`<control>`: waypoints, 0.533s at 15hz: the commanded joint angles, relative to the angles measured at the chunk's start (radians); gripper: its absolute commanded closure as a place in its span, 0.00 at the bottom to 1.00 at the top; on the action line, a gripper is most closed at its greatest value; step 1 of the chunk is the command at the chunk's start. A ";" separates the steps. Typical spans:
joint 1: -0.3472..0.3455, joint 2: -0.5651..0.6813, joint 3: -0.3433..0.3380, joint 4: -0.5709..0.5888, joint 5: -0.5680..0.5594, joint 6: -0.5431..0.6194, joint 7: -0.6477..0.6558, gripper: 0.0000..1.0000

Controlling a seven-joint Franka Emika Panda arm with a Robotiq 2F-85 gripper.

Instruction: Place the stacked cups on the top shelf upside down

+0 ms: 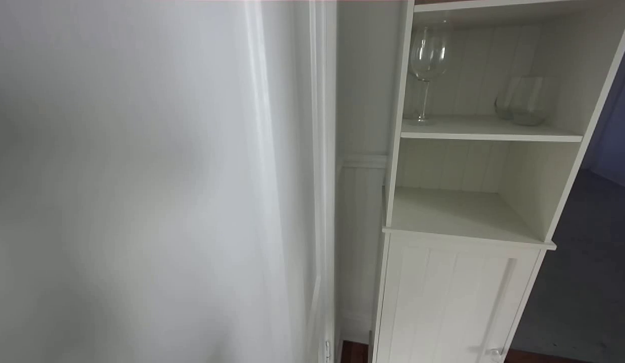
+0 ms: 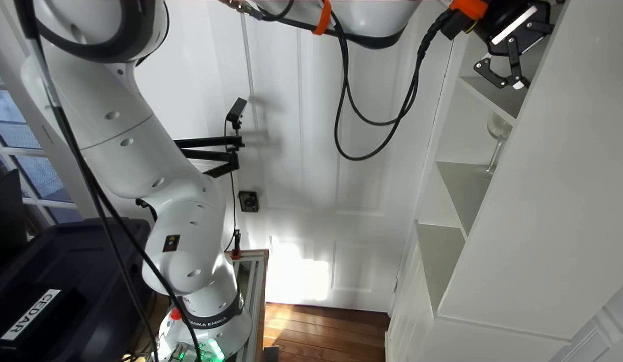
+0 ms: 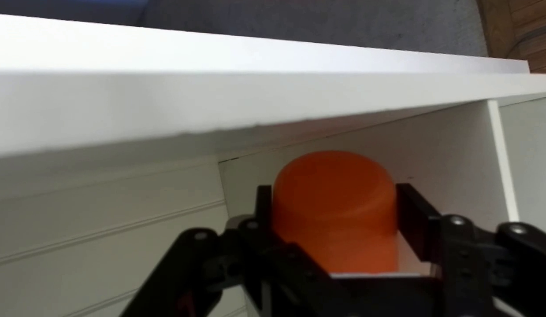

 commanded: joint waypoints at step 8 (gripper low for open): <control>0.042 -0.063 -0.054 -0.034 0.075 0.040 -0.242 0.56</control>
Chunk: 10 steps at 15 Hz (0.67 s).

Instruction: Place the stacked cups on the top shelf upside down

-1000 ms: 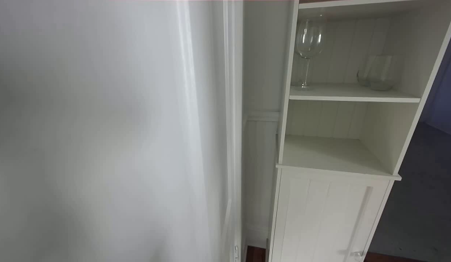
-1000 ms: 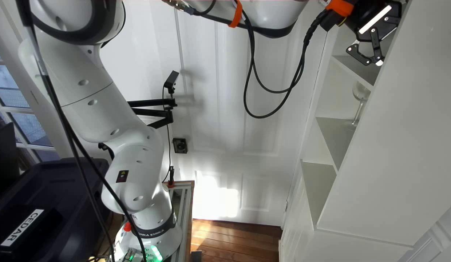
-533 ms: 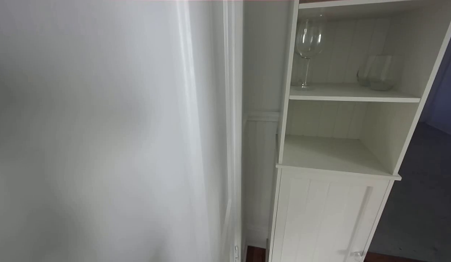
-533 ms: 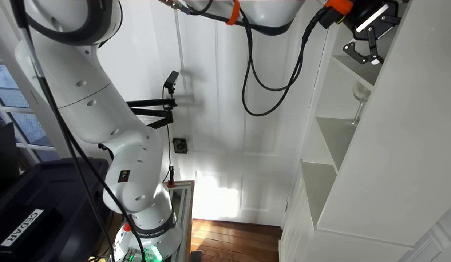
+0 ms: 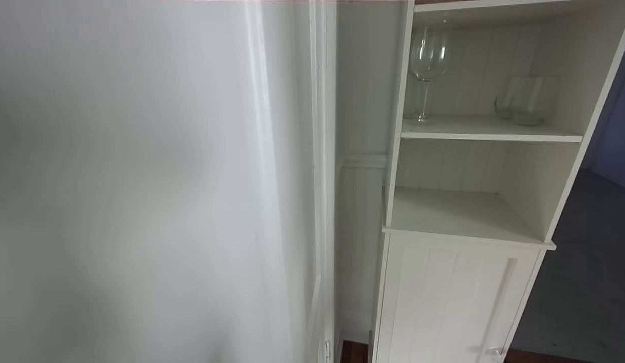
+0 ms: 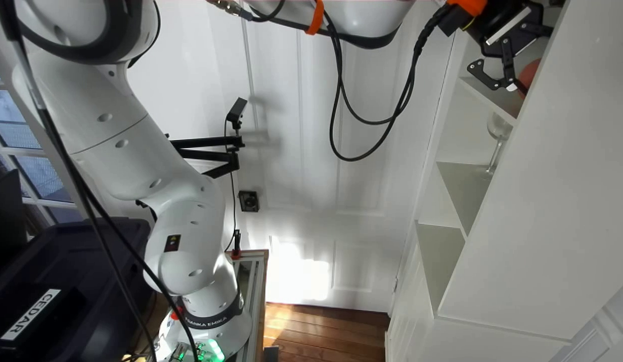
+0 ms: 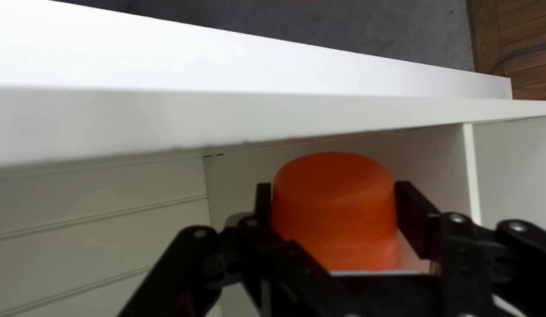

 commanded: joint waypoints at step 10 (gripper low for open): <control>0.015 -0.037 -0.004 -0.015 0.083 0.024 -0.109 0.56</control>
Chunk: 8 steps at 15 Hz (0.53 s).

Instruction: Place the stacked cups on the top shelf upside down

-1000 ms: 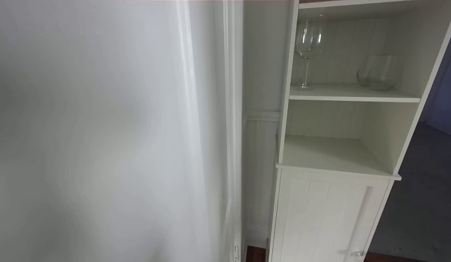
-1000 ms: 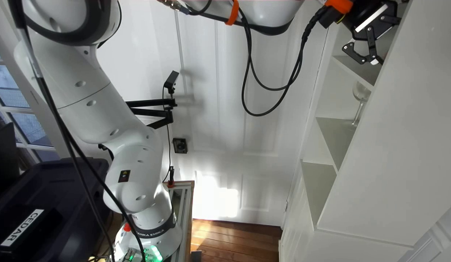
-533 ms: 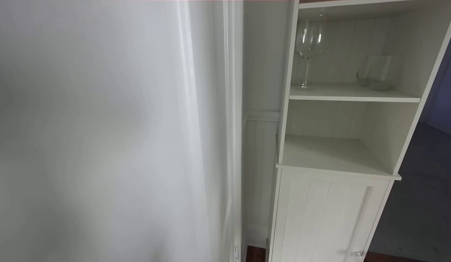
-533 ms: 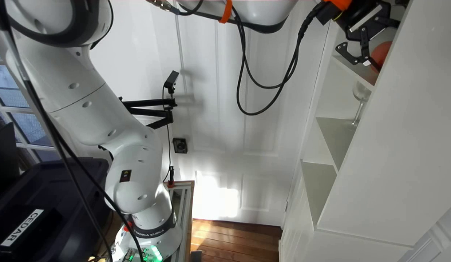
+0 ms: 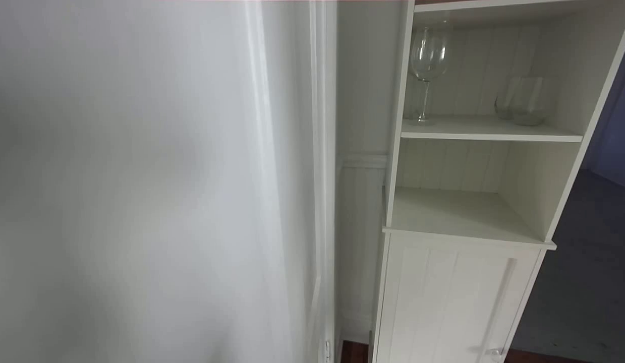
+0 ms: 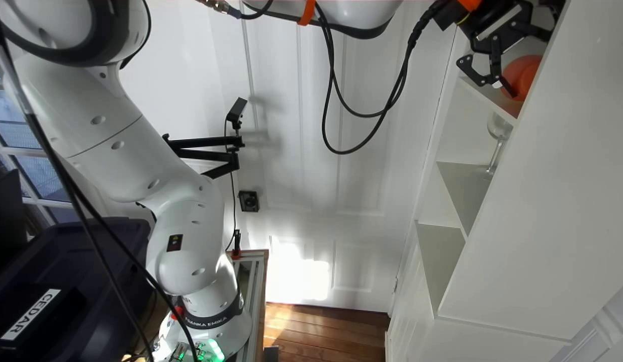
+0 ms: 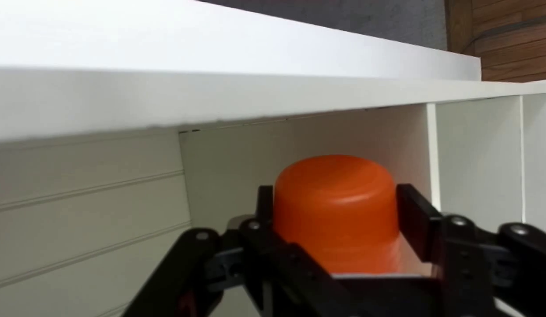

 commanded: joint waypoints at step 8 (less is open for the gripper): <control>-0.012 -0.030 0.040 -0.042 -0.210 0.022 -0.027 0.56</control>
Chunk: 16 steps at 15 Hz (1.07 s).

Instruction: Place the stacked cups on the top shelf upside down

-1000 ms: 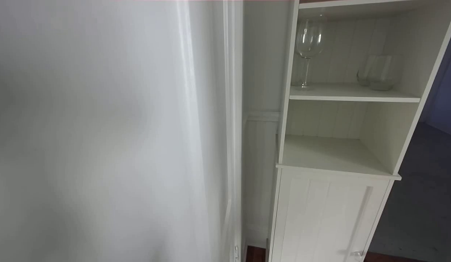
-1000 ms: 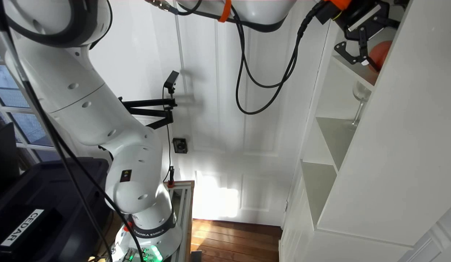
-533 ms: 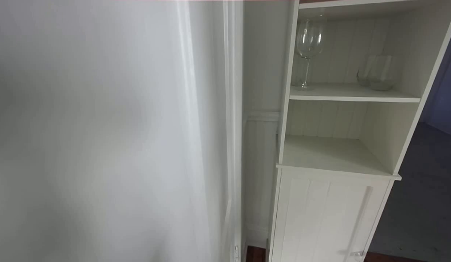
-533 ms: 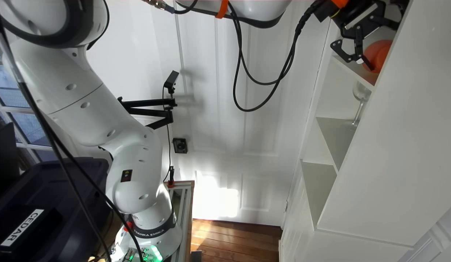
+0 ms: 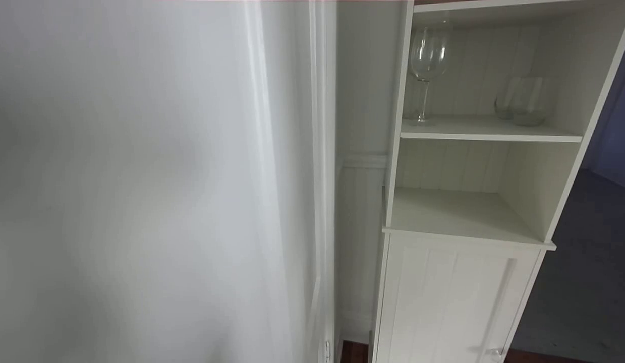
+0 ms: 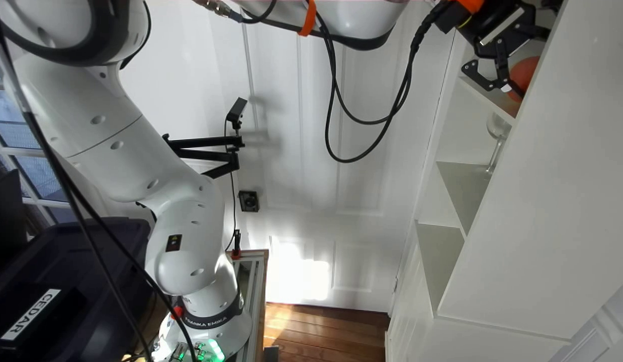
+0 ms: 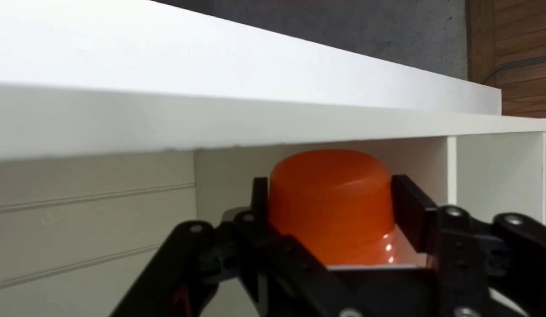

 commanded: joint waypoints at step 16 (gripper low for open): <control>0.041 -0.096 -0.016 -0.087 0.002 0.157 -0.129 0.56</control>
